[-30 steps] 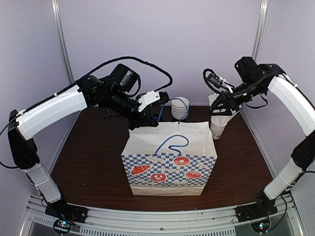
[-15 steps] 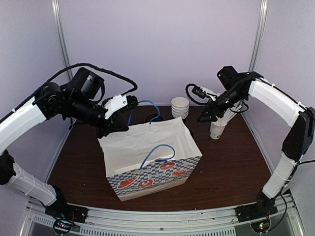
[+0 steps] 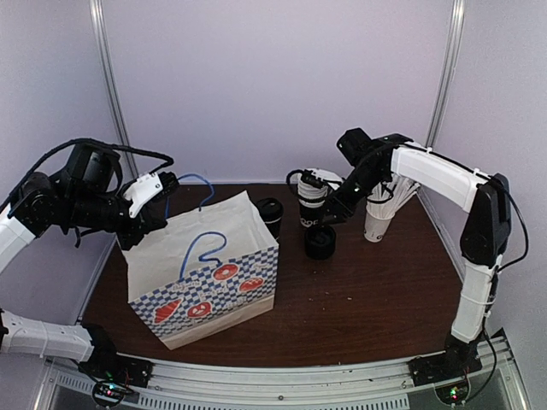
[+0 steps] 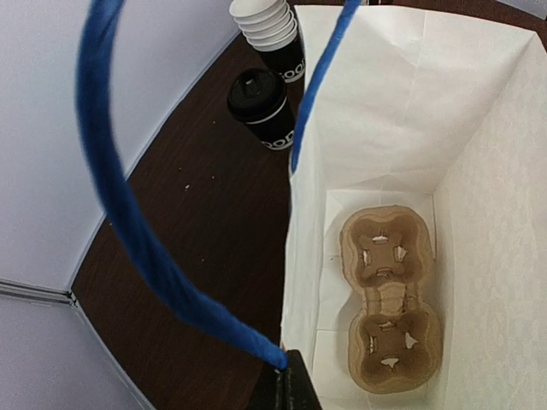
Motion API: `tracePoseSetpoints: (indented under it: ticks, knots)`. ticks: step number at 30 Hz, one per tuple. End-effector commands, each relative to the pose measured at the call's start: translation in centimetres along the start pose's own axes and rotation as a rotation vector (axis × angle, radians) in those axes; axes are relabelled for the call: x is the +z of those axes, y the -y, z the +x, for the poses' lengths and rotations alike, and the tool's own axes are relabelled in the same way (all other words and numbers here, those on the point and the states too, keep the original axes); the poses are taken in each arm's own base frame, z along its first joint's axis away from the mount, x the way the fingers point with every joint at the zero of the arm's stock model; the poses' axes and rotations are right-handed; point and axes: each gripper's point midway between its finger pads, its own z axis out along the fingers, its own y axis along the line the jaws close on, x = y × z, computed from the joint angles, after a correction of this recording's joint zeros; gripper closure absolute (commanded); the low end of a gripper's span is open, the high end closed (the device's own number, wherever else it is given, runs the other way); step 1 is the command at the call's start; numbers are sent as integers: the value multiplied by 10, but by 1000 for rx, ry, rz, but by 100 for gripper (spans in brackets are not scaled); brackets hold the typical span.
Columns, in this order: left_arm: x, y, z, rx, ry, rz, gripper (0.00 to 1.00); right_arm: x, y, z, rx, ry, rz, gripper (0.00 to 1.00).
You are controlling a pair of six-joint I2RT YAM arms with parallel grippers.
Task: Pack the takeout coffee
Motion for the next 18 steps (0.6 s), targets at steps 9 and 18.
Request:
tracePoseSetpoints:
  ticks: [9, 18]
  knots:
    - [14, -32, 13, -64, -69, -178, 47, 36, -2, -84, -71, 105, 70, 28]
    - [-11, -39, -4, -122, 62, -218, 32, 76, 22, -122, 28, 148, 172, 0]
